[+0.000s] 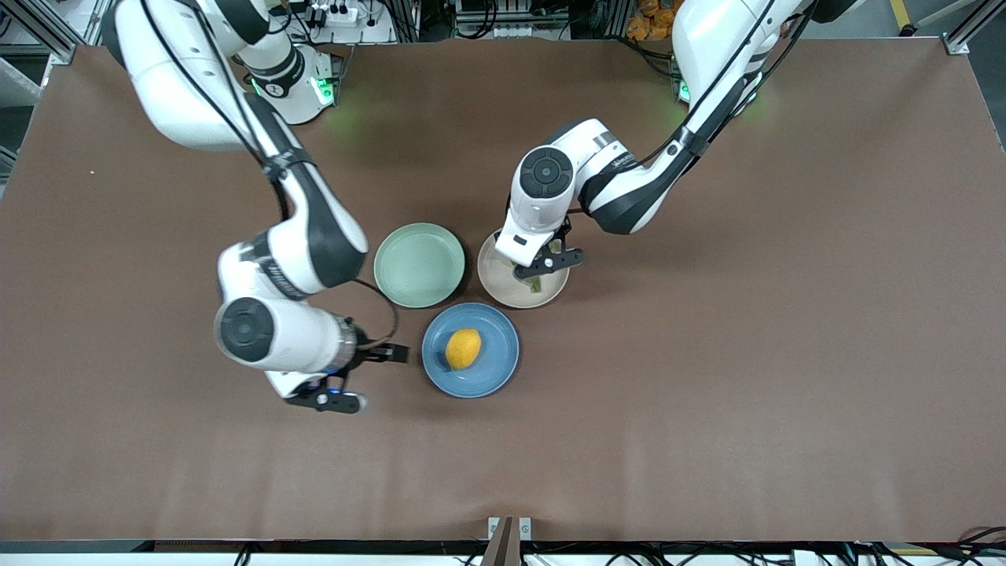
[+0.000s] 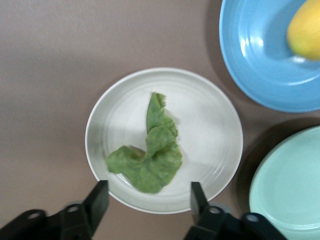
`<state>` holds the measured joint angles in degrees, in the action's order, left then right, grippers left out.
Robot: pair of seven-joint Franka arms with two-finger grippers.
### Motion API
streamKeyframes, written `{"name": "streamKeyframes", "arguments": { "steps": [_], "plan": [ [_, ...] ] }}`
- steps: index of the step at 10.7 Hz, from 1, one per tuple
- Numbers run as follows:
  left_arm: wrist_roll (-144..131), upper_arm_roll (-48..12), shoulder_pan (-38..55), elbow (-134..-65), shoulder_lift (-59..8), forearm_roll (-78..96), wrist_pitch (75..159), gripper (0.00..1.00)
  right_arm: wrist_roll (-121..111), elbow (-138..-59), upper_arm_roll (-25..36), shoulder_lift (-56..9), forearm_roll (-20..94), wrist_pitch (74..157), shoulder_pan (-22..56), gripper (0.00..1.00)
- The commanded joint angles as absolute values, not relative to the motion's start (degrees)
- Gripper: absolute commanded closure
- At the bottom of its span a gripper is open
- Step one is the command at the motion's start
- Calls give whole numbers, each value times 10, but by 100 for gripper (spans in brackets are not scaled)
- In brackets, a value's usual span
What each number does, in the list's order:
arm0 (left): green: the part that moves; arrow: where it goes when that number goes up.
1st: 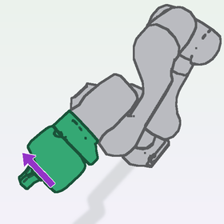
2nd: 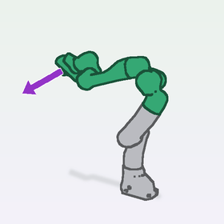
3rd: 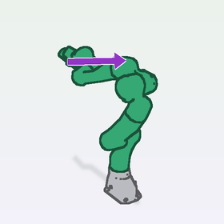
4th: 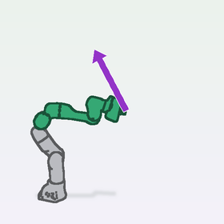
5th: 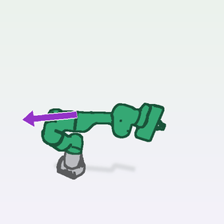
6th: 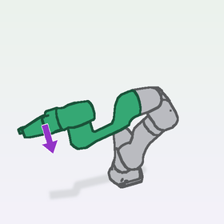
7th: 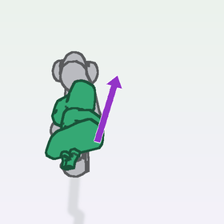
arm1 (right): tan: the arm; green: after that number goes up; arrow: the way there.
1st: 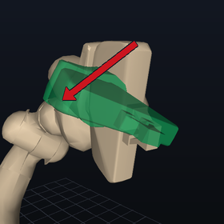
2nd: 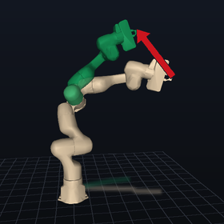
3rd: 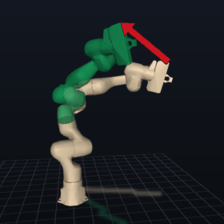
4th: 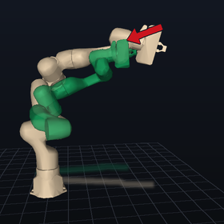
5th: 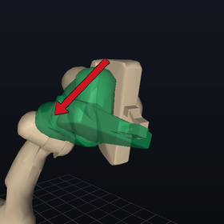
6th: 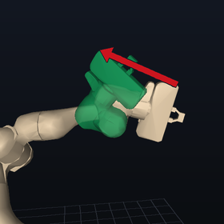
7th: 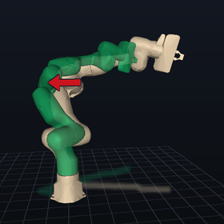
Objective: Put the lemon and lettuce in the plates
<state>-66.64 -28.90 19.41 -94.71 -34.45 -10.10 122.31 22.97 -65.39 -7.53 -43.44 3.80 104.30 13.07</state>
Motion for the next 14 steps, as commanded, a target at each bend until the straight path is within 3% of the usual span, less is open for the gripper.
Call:
{"name": "streamKeyframes", "arguments": {
  "steps": [1, 3, 8, 14],
  "plan": [
    [-673, -282, 169, -930, -336, -105, 1220, 0, 153, -779, -58, -348, 41, 1054, 101, 0],
    [-674, -271, 135, -926, -323, -113, 1219, 0, 147, -836, -50, -319, 36, 1055, 69, 0],
    [-650, -176, 124, -875, -314, -135, 1218, 0, 146, -932, -12, -221, -21, 1054, 40, 0],
    [-477, -170, 13, -877, -312, -138, 1199, 0, 32, -991, -9, -102, -21, 1042, 11, 0]
  ]
}}
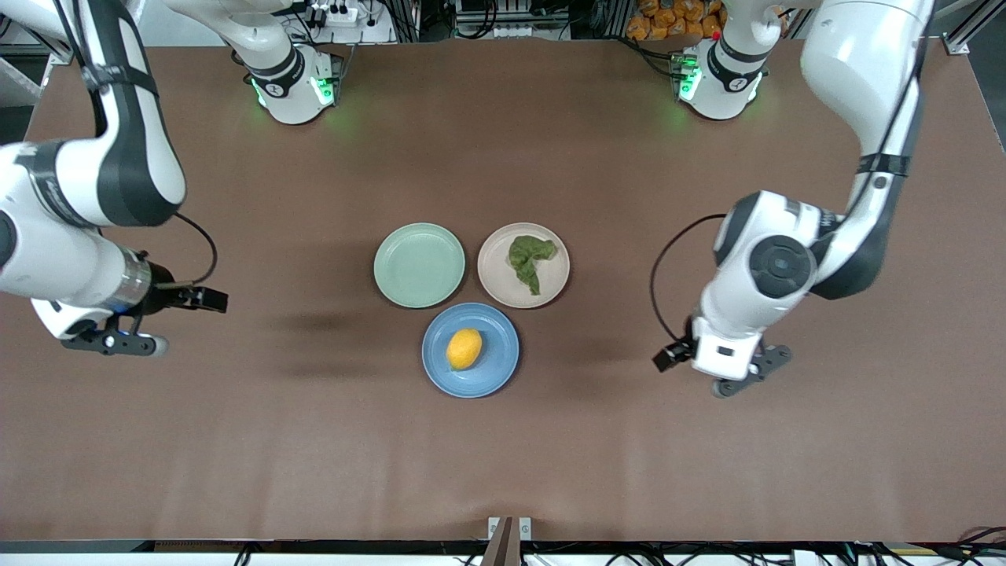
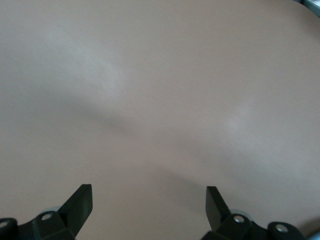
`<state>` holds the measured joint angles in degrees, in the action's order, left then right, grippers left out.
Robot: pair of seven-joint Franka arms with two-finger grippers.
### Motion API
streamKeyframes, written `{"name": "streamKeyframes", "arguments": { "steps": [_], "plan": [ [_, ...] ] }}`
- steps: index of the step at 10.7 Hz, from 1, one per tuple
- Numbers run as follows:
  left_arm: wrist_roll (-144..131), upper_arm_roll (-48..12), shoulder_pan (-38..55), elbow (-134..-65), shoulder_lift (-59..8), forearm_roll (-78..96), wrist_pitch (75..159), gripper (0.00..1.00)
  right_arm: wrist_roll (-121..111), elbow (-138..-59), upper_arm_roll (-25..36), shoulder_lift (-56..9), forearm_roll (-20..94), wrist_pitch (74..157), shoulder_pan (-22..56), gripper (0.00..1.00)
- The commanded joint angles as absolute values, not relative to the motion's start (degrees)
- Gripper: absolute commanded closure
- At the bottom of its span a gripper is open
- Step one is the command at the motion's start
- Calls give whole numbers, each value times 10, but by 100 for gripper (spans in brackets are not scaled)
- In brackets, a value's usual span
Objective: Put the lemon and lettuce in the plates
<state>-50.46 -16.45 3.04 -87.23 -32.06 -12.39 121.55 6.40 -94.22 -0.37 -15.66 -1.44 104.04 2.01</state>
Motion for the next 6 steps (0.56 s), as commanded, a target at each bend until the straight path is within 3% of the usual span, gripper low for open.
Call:
{"name": "streamKeyframes", "arguments": {
  "steps": [1, 4, 6],
  "plan": [
    [-437, -170, -9, -886, -305, -137, 1195, 0, 19, -992, 0, -85, -21, 1021, 11, 0],
    [-335, -157, -15, -910, -291, -120, 1130, 0, 18, -987, 5, -35, -21, 965, 5, 0],
    [-268, -134, -13, -980, -246, -81, 1100, 0, 18, -957, 13, -23, -21, 918, 6, 0]
  ]
}}
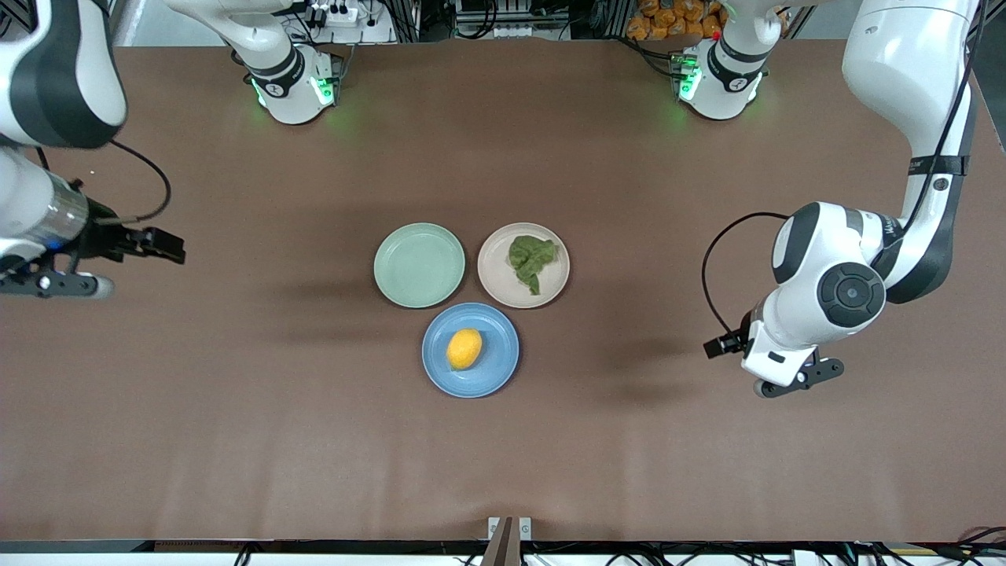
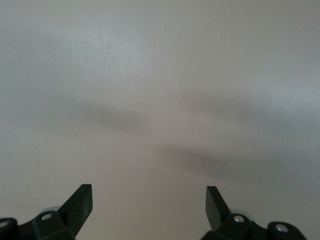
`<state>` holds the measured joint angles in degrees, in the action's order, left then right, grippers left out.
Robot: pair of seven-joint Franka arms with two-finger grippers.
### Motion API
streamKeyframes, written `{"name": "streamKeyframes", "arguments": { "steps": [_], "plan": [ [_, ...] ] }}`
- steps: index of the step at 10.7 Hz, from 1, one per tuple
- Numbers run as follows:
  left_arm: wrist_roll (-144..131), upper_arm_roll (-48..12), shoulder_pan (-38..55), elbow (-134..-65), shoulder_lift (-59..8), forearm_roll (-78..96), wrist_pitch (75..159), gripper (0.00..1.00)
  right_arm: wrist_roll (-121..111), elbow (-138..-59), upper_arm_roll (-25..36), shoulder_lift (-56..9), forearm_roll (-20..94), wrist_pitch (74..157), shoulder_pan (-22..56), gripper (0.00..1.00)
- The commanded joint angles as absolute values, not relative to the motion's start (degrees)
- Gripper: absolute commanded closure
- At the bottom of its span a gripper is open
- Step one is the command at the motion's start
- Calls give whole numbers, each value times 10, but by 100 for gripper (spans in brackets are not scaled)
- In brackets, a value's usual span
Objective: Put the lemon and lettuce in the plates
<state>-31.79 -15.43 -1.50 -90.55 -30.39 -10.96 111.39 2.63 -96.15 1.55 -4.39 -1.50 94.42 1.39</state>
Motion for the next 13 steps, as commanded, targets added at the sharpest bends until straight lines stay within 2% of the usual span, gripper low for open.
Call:
{"name": "streamKeyframes", "arguments": {
  "steps": [1, 4, 7, 10, 13],
  "plan": [
    [-240, -123, -11, -1021, -220, -61, 1093, 0, 19, -926, 14, -25, -22, 886, 7, 0],
    [-200, -112, -2, -1125, -143, -45, 1091, 0, 22, -876, 16, -25, -46, 858, 9, 0],
    [-196, -89, 43, -1183, -62, -36, 1091, 0, 25, -857, 29, -23, -47, 859, 8, 0],
    [-161, -82, 44, -1166, -7, -13, 1091, 0, 26, -846, 44, -23, -46, 858, 15, 0],
    [-145, -55, 44, -1091, 21, 27, 1091, 0, 26, -846, 44, -23, -44, 858, 18, 0]
  ]
}}
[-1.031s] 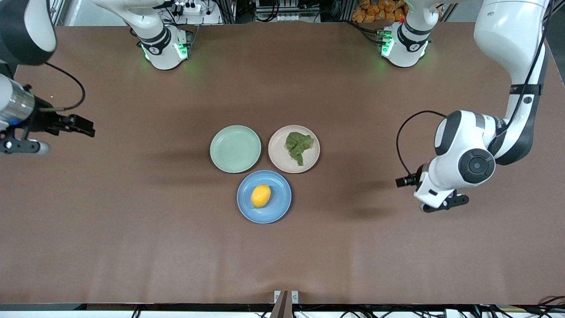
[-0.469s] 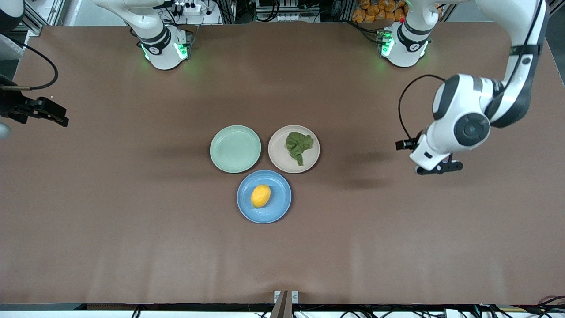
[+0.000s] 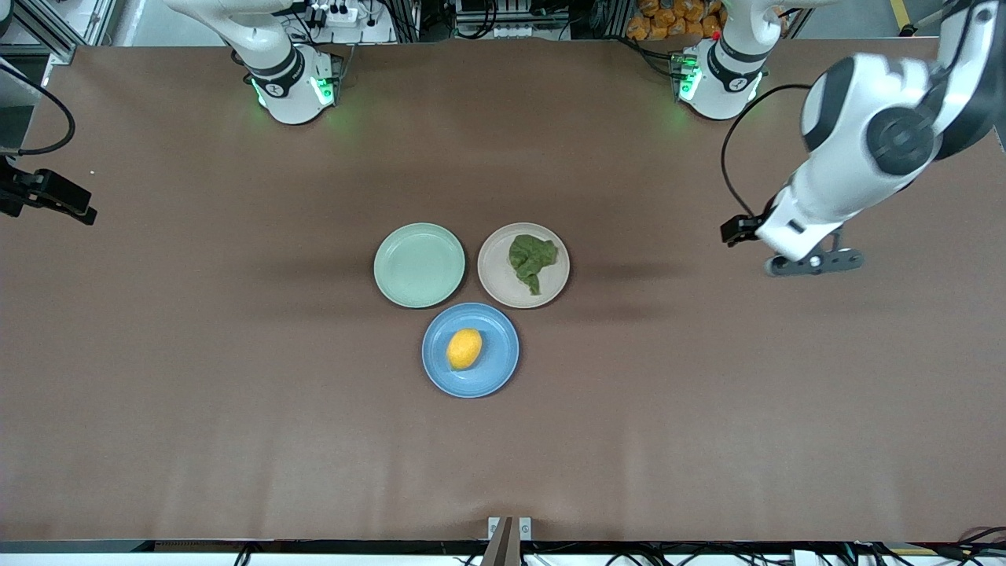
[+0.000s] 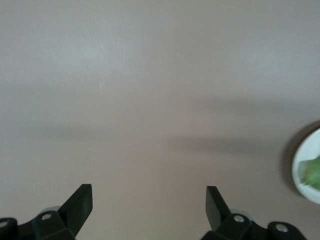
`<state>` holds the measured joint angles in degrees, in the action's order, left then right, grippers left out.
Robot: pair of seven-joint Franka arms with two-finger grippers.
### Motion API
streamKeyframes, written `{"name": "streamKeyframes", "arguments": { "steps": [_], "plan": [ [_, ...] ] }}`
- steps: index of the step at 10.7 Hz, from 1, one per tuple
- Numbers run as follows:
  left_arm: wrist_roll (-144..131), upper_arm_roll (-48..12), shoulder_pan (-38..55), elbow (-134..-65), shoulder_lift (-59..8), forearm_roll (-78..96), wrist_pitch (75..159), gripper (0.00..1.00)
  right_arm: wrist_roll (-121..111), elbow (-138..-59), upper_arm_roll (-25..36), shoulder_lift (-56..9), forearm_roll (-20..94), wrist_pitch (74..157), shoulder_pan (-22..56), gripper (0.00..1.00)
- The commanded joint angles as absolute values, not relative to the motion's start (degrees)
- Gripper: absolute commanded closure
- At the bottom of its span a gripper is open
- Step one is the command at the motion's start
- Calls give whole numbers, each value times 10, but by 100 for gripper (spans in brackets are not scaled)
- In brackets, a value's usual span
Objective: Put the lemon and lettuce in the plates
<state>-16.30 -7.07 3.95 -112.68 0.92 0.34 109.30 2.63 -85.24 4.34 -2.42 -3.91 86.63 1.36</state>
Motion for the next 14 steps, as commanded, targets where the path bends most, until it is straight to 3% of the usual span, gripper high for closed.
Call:
{"name": "streamKeyframes", "arguments": {
  "steps": [1, 4, 7, 10, 14],
  "plan": [
    [-144, -54, 43, -1063, 20, 27, 1091, 0, 26, -844, 44, -23, -37, 858, 19, 0],
    [-103, -54, 44, -1012, 18, 18, 1085, 0, 26, -831, 40, -24, -36, 853, 20, 0],
    [-39, -55, 40, -930, 15, 18, 964, 0, 26, -818, 40, -23, -33, 844, 19, 0],
    [-27, -57, 41, -891, 12, -1, 913, 0, 27, -818, 45, -22, -14, 841, 18, 0],
    [-27, -58, 40, -879, 12, -4, 906, 0, 29, -817, 45, -23, -14, 842, 18, 0]
  ]
}}
